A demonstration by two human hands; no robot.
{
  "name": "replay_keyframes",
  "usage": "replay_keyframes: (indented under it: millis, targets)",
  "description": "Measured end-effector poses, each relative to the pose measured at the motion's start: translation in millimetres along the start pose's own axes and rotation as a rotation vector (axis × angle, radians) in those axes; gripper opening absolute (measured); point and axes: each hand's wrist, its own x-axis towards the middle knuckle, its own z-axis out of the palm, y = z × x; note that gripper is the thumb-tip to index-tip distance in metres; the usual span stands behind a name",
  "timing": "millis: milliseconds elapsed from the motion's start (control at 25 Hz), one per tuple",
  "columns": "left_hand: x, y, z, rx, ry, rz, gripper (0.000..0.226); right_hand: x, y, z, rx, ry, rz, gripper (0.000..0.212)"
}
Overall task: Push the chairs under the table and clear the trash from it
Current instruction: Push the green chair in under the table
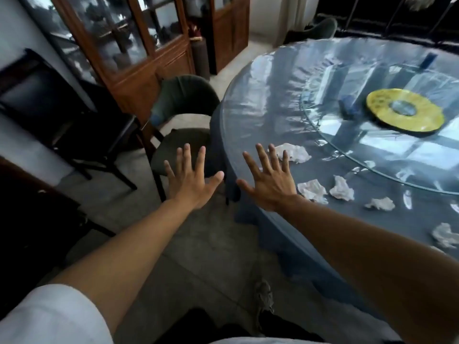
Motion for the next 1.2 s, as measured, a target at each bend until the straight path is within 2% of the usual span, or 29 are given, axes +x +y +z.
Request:
replay_keyframes:
  millis: [120,280,640,920,1200]
  targets:
    - [7.4,-7.7,5.3,0.054,-0.009,-0.072,0.097,26.3,-0.8,13.4,-0.012,-0.027,-0.063,0.080]
    - [12.0,-30.1,17.1,0.085,-0.063,-0.214,0.089,68.4,-12.9,25.4,-0.001,-0.104,-0.200,0.081]
    - [18.1,-115.7,34.7,-0.027,-0.136,-0.530,0.093,149.6,-96.6,53.1,0.056,-0.232,-0.422,0.081]
    - [82.1,-237.5,36.7,-0.056,-0.190,-0.574,0.092,242.2,-190.1,81.9,0.009,-0.291,-0.406,0.080]
    - [147.6,-347.2,19.3,-0.085,-0.253,-0.508,0.091,327.2,-269.0,96.1,-0.037,-0.367,-0.279,0.080]
